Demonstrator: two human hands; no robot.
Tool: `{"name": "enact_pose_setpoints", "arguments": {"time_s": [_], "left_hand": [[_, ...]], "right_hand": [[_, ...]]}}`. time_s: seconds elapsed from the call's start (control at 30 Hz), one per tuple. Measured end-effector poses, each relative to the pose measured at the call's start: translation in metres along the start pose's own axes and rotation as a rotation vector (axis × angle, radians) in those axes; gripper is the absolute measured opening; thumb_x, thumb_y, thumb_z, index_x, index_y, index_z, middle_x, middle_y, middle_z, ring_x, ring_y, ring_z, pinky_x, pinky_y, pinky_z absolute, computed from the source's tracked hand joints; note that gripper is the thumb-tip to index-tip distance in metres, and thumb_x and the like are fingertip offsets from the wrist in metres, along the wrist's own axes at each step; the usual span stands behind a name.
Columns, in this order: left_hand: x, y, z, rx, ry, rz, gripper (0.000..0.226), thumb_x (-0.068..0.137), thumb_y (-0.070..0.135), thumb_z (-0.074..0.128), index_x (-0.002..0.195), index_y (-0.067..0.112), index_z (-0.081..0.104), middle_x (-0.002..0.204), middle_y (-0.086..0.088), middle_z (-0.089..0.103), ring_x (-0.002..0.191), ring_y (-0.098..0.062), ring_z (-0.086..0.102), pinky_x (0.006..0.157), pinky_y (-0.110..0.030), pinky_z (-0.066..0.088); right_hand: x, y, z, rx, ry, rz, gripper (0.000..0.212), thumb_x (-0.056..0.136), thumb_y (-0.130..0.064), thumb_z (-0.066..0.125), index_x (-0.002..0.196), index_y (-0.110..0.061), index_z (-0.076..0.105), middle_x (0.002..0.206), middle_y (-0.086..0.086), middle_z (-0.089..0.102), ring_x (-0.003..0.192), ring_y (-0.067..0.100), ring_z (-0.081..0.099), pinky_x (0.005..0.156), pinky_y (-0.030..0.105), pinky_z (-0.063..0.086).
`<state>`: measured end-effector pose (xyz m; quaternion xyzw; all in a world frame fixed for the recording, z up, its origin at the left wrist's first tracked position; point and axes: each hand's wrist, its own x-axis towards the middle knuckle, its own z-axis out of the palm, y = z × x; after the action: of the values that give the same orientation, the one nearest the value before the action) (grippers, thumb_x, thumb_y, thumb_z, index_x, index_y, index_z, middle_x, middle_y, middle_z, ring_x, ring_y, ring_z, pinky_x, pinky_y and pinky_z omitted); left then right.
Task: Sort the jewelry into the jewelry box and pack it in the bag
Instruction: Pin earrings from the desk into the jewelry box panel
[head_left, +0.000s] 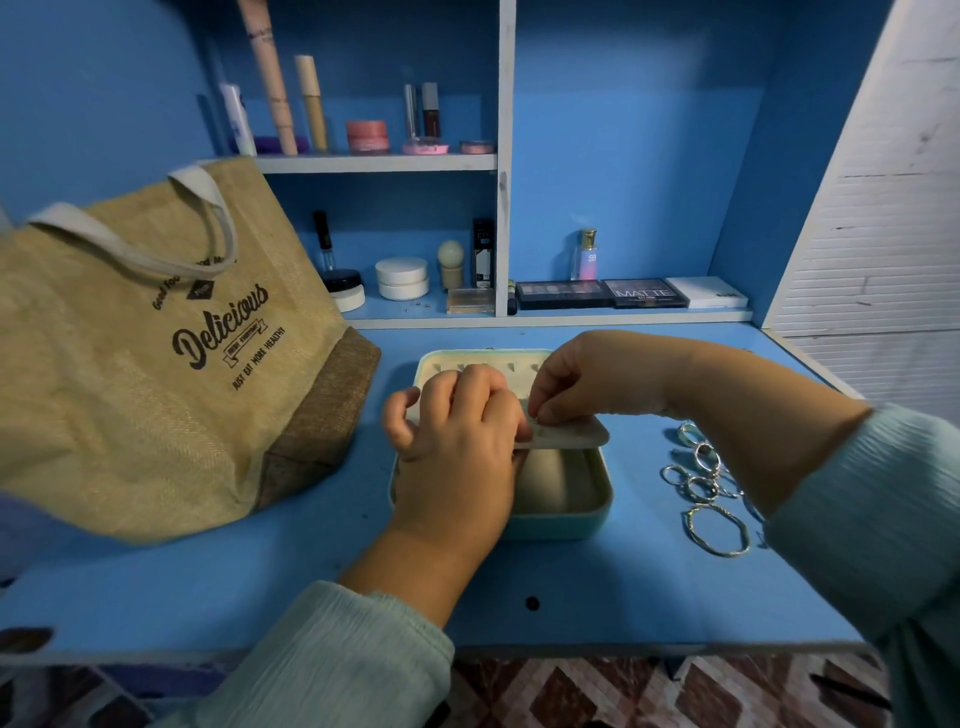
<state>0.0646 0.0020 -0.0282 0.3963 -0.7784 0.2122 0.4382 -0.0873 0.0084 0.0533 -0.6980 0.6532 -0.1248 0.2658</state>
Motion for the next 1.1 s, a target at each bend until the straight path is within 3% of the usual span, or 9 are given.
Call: {"name": "enact_pose_setpoints", "arguments": {"time_s": [0.2,0.4,0.53,0.6,0.7,0.83,0.9,0.97,1.1], "left_hand": [[-0.001,0.000,0.000,0.018,-0.003,-0.003,0.032,0.049,0.006,0.083,0.070,0.020,0.063,0.089,0.001,0.063,0.093,-0.018,0.040,0.085,-0.038,0.021],[-0.001,-0.001,0.001,0.019,0.004,0.002,0.028,0.053,0.004,0.077,0.070,0.021,0.062,0.090,0.001,0.062,0.094,-0.019,0.040,0.084,-0.038,0.021],[-0.001,0.000,0.002,0.030,0.034,0.010,0.021,0.059,0.005,0.066,0.071,0.021,0.060,0.090,0.001,0.062,0.094,-0.019,0.040,0.084,-0.038,0.021],[-0.001,-0.001,0.002,0.028,0.040,0.015,0.020,0.059,0.005,0.059,0.071,0.021,0.060,0.090,0.001,0.061,0.094,-0.019,0.039,0.084,-0.038,0.021],[0.000,0.000,0.001,0.019,0.023,0.002,0.026,0.055,0.001,0.069,0.070,0.021,0.061,0.090,0.001,0.061,0.094,-0.019,0.039,0.084,-0.038,0.021],[0.001,-0.001,0.002,0.018,-0.015,0.001,0.033,0.051,0.002,0.079,0.071,0.021,0.062,0.089,0.000,0.061,0.094,-0.020,0.039,0.085,-0.039,0.021],[0.003,-0.001,0.003,0.017,-0.027,0.012,0.034,0.051,0.003,0.081,0.072,0.021,0.061,0.088,0.000,0.061,0.093,-0.020,0.039,0.085,-0.040,0.021],[0.004,-0.001,0.002,0.007,-0.044,0.024,0.035,0.051,0.006,0.083,0.072,0.023,0.060,0.087,0.000,0.060,0.092,-0.020,0.039,0.085,-0.040,0.022],[0.005,-0.002,-0.003,-0.033,-0.112,0.052,0.040,0.047,0.016,0.086,0.074,0.027,0.060,0.088,0.002,0.058,0.093,-0.020,0.038,0.085,-0.040,0.021]], "right_hand": [[-0.002,-0.012,0.000,-0.240,0.016,0.005,0.009,0.085,-0.026,0.060,0.085,-0.031,0.067,0.080,-0.013,0.062,0.065,0.004,0.049,0.053,0.017,0.038],[0.000,-0.014,-0.001,-0.284,0.026,-0.020,0.010,0.085,-0.025,0.062,0.089,-0.029,0.070,0.089,-0.009,0.066,0.067,0.003,0.051,0.055,0.015,0.038],[-0.002,-0.013,-0.003,-0.294,0.017,-0.033,0.009,0.087,-0.024,0.059,0.087,-0.032,0.062,0.077,-0.018,0.056,0.066,-0.001,0.048,0.052,0.012,0.035],[-0.001,-0.012,-0.001,-0.298,0.025,-0.034,0.008,0.087,-0.023,0.059,0.086,-0.031,0.062,0.080,-0.016,0.056,0.071,0.002,0.049,0.056,0.015,0.035],[0.000,-0.011,0.002,-0.296,0.041,-0.038,0.010,0.086,-0.022,0.059,0.088,-0.028,0.067,0.084,-0.012,0.059,0.079,0.007,0.052,0.063,0.017,0.040],[-0.004,-0.010,-0.001,-0.242,0.072,-0.041,0.008,0.086,-0.023,0.061,0.086,-0.029,0.066,0.075,-0.019,0.055,0.068,0.000,0.049,0.056,0.009,0.037],[-0.007,-0.004,-0.001,-0.201,0.120,-0.062,0.010,0.087,-0.024,0.061,0.090,-0.028,0.069,0.080,-0.017,0.058,0.073,0.001,0.052,0.065,0.009,0.042],[-0.013,0.003,-0.002,-0.133,0.179,-0.079,0.012,0.086,-0.023,0.062,0.094,-0.024,0.071,0.088,-0.014,0.060,0.084,0.005,0.056,0.080,0.019,0.046],[-0.031,0.020,-0.004,-0.109,0.264,-0.067,0.012,0.086,-0.023,0.062,0.094,-0.024,0.071,0.085,-0.018,0.053,0.080,0.001,0.053,0.078,0.018,0.040]]}}
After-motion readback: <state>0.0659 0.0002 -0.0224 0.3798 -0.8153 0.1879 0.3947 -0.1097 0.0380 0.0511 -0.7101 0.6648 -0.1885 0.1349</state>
